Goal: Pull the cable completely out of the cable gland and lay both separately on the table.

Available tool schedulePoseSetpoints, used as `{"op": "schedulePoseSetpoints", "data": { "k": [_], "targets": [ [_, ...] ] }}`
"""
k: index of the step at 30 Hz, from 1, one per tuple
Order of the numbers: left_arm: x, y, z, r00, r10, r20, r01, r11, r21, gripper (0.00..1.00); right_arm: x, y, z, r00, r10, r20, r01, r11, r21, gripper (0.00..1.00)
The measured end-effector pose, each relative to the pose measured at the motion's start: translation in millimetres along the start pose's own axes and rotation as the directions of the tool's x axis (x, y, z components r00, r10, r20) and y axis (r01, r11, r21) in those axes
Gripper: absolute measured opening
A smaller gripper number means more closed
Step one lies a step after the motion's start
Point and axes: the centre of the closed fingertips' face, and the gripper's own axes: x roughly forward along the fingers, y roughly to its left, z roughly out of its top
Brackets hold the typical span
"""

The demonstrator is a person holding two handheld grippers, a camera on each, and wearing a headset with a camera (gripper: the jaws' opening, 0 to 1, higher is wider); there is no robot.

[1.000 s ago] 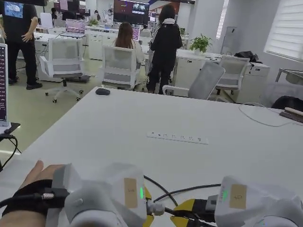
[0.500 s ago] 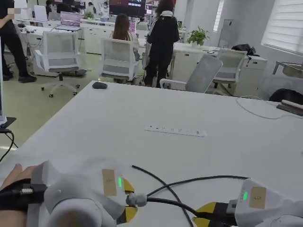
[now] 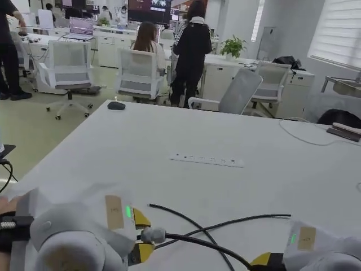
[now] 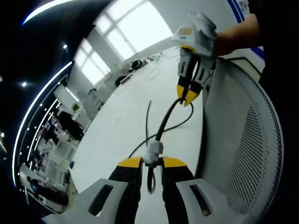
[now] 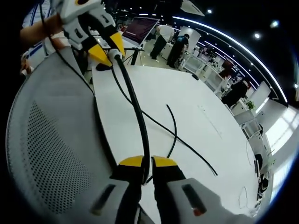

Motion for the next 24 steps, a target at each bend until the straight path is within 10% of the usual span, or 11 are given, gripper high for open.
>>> {"op": "schedulePoseSetpoints", "data": {
  "k": [7, 13, 24],
  "targets": [
    [3.3, -3.2, 2.5, 0.9984, -0.04, -0.041, 0.039, 0.999, -0.006, 0.16, -4.0, 23.4, 52.3, 0.9907, 0.08, 0.11, -0.073, 0.995, -0.063, 0.15],
    [3.9, -7.2, 7.9, 0.9977, -0.05, -0.046, 0.05, 0.999, 0.006, 0.16, -13.5, 34.2, 105.3, 0.9481, 0.124, 0.293, -0.103, 0.991, -0.086, 0.14],
    [6.3, -13.0, 16.9, 0.9968, -0.075, -0.028, 0.075, 0.997, 0.009, 0.16, -9.8, 36.4, 96.4, 0.9624, 0.133, 0.237, -0.099, 0.984, -0.147, 0.03]
  ]
}}
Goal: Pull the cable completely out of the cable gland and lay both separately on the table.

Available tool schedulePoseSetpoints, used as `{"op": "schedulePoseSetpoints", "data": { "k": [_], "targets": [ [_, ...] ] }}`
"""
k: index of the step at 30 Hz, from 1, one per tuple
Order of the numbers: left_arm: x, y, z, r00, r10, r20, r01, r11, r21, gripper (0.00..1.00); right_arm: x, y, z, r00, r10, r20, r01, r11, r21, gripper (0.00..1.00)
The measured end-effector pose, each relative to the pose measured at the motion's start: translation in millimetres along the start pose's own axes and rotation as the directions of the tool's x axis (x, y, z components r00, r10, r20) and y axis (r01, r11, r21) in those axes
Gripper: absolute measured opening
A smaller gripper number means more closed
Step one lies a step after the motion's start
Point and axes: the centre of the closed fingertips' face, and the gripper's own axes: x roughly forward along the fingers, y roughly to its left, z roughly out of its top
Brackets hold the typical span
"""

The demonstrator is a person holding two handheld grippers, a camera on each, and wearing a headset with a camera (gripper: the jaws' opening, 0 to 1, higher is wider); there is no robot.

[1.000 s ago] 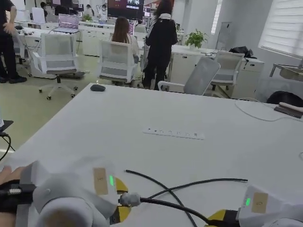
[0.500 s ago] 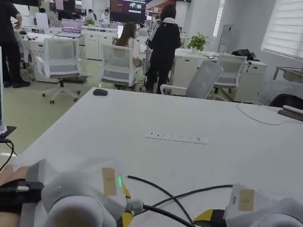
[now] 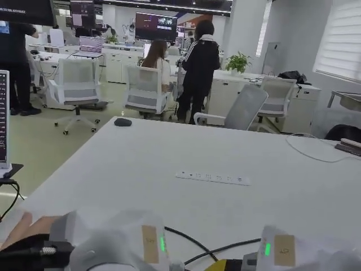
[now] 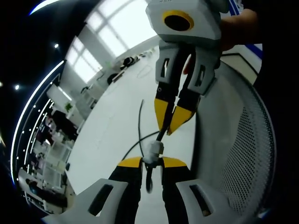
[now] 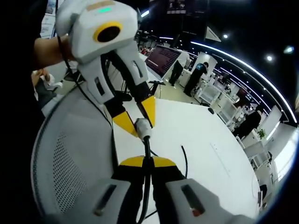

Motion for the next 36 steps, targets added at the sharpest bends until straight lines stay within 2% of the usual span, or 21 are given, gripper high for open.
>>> {"op": "schedulePoseSetpoints", "data": {
  "k": [5, 9, 13, 27, 31, 36],
  "targets": [
    [-1.0, 4.6, -3.6, 1.0, 0.007, -0.006, -0.007, 1.0, -0.003, 0.16, -4.0, -5.3, -9.6, 0.9995, -0.014, -0.028, 0.014, 1.0, -0.016, 0.02],
    [-1.2, 4.9, -4.4, 1.0, 0.007, -0.003, -0.007, 1.0, -0.013, 0.16, -7.0, -5.9, -16.1, 0.9994, -0.007, -0.035, 0.007, 1.0, 0.002, 0.02],
    [-0.4, 5.9, -7.8, 0.9999, 0.015, -0.005, -0.015, 1.0, -0.018, 0.16, -6.8, -8.7, -29.0, 0.9975, -0.026, -0.066, 0.025, 1.0, -0.018, 0.02],
    [2.7, 8.6, -12.3, 0.999, 0.044, 0.006, -0.043, 0.998, -0.051, 0.16, -13.5, -20.6, -60.3, 0.9915, -0.064, -0.113, 0.066, 0.998, 0.015, 0.02],
    [1.3, 11.1, -15.6, 0.9984, 0.056, -0.001, -0.056, 0.997, -0.058, 0.16, -17.3, -24.3, -73.4, 0.9854, -0.081, -0.15, 0.083, 0.996, 0.009, 0.02],
    [-1.7, 14.4, -20.3, 0.9974, 0.071, -0.007, -0.071, 0.995, -0.072, 0.16, -23.1, -29.8, -93.9, 0.9723, -0.102, -0.21, 0.104, 0.995, -0.001, 0.02]
  ]
}}
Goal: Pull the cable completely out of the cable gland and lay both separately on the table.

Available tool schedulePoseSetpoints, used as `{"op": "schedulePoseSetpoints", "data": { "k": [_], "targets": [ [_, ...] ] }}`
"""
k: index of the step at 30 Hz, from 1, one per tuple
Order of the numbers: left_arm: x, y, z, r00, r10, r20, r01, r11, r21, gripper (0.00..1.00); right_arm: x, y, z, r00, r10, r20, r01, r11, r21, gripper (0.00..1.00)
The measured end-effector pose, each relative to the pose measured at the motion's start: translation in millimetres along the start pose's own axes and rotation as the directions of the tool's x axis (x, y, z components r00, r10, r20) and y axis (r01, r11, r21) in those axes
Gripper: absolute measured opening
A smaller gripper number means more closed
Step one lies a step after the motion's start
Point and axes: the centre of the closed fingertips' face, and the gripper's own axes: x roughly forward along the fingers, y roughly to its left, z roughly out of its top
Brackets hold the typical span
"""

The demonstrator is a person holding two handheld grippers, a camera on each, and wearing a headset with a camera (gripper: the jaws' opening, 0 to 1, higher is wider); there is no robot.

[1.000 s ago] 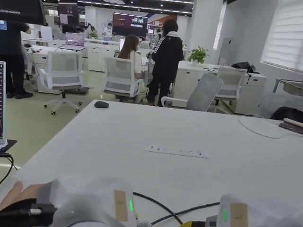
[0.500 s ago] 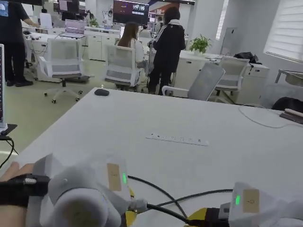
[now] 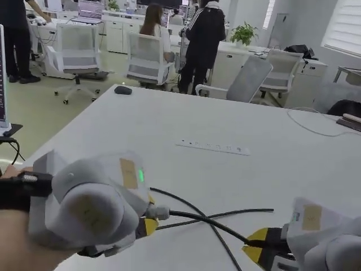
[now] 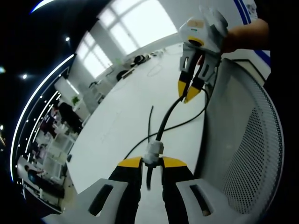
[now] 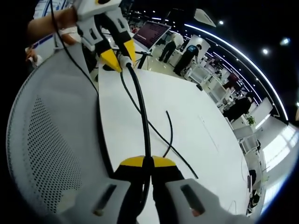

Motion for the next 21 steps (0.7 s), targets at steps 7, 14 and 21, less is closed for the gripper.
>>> {"op": "schedulePoseSetpoints", "data": {
  "k": [7, 14, 21],
  "targets": [
    [-1.4, 0.4, -1.4, 1.0, 0.005, 0.0, -0.005, 1.0, -0.015, 0.16, 5.2, -8.8, -31.4, 0.9915, -0.042, -0.123, 0.038, 0.999, -0.032, 0.02],
    [-0.6, -4.4, 5.1, 0.9996, -0.017, 0.023, 0.019, 0.998, -0.054, 0.16, 12.1, 0.6, -53.4, 0.9706, -0.004, -0.241, 0.002, 1.0, -0.009, 0.15],
    [0.6, -3.3, 0.9, 1.0, -0.009, -0.004, 0.008, 1.0, -0.028, 0.16, 11.9, 16.1, -17.2, 0.9891, 0.104, -0.105, -0.094, 0.992, 0.088, 0.22]
  ]
}}
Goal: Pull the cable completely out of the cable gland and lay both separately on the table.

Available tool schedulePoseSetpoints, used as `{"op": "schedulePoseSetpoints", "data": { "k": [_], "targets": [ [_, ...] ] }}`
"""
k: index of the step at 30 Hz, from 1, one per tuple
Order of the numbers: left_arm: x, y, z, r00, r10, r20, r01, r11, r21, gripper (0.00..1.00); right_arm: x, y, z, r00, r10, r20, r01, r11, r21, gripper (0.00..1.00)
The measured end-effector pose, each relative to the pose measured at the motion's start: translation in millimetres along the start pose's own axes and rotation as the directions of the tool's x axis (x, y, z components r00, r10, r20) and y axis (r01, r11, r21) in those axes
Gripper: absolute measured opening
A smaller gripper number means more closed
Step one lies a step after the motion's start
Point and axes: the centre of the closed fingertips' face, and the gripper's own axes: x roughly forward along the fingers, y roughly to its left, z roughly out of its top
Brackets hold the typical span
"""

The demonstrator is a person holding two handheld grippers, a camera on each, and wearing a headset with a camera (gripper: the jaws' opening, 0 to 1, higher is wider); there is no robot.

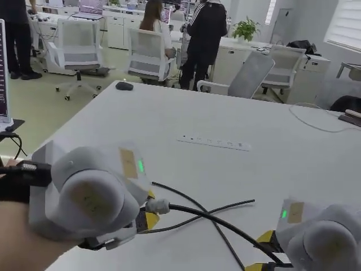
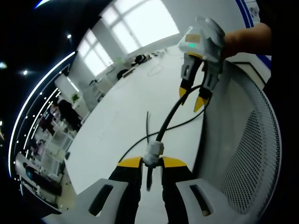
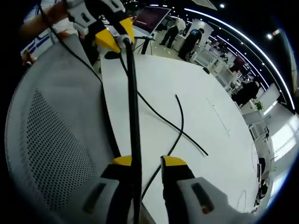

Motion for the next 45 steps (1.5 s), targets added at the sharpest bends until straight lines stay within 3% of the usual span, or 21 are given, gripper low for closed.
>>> {"op": "schedulePoseSetpoints", "data": {
  "k": [7, 9, 11, 12, 14, 15, 20, 22, 24, 27, 31, 36, 37, 45],
  "targets": [
    [5.1, -6.8, -1.5, 0.9995, -0.022, -0.022, 0.022, 1.0, 0.016, 0.16, -8.0, 16.5, 44.3, 0.9897, 0.076, 0.122, -0.075, 0.997, -0.015, 0.25],
    [5.2, -7.6, -1.9, 0.9992, -0.031, -0.023, 0.032, 0.999, 0.021, 0.16, -12.1, 23.3, 63.2, 0.9775, 0.106, 0.182, -0.104, 0.994, -0.023, 0.25],
    [4.8, -7.4, -2.6, 0.9989, -0.04, -0.026, 0.04, 0.999, 0.026, 0.16, -16.1, 27.8, 85.9, 0.9539, 0.126, 0.272, -0.13, 0.992, -0.005, 0.24],
    [4.8, -6.7, -2.4, 0.9989, -0.038, -0.027, 0.039, 0.999, 0.029, 0.16, -17.9, 33.6, 97.6, 0.9349, 0.156, 0.319, -0.164, 0.986, -0.003, 0.24],
    [5.5, -7.5, -1.1, 0.9988, -0.041, -0.026, 0.042, 0.999, 0.033, 0.16, -19.2, 38.2, 110.7, 0.9128, 0.18, 0.367, -0.202, 0.979, 0.024, 0.24],
    [6.1, -8.3, -0.1, 0.9988, -0.043, -0.025, 0.044, 0.998, 0.035, 0.16, -19.1, 38.2, 114.0, 0.9097, 0.18, 0.374, -0.203, 0.979, 0.024, 0.24],
    [8.3, -13.8, 5.3, 0.9981, -0.058, -0.018, 0.059, 0.997, 0.054, 0.16, -14.7, 36.8, 120.2, 0.9198, 0.158, 0.359, -0.168, 0.986, -0.002, 0.22],
    [8.8, -15.7, 8.0, 0.9979, -0.063, -0.013, 0.064, 0.996, 0.061, 0.16, -14.0, 36.0, 119.7, 0.9227, 0.15, 0.355, -0.153, 0.988, -0.02, 0.13],
    [9.3, -17.7, 9.3, 0.9975, -0.07, -0.01, 0.07, 0.995, 0.067, 0.16, -12.8, 32.2, 113.7, 0.9354, 0.134, 0.327, -0.128, 0.991, -0.039, 0.03],
    [9.7, -20.4, 10.3, 0.9966, -0.082, -0.002, 0.082, 0.995, 0.062, 0.16, -11.4, 34.3, 107.9, 0.9392, 0.146, 0.311, -0.145, 0.989, -0.025, 0.02],
    [9.9, -19.1, 8.3, 0.9966, -0.082, -0.01, 0.083, 0.994, 0.07, 0.16, -9.2, 31.2, 98.2, 0.953, 0.113, 0.281, -0.102, 0.993, -0.054, 0.02],
    [8.8, -15.2, 4.7, 0.9972, -0.072, -0.018, 0.073, 0.995, 0.066, 0.16, -10.7, 27.1, 88.1, 0.9578, 0.1, 0.269, -0.093, 0.995, -0.04, 0.02],
    [8.6, -14.6, 3.5, 0.9973, -0.07, -0.021, 0.072, 0.995, 0.063, 0.16, -10.5, 24.4, 83.3, 0.963, 0.088, 0.255, -0.08, 0.996, -0.041, 0.02],
    [10.1, -16.6, 2.9, 0.997, -0.073, -0.024, 0.075, 0.995, 0.065, 0.16, -10.6, 13.7, 59.3, 0.9785, 0.048, 0.2, -0.045, 0.999, -0.021, 0.02]
  ]
}}
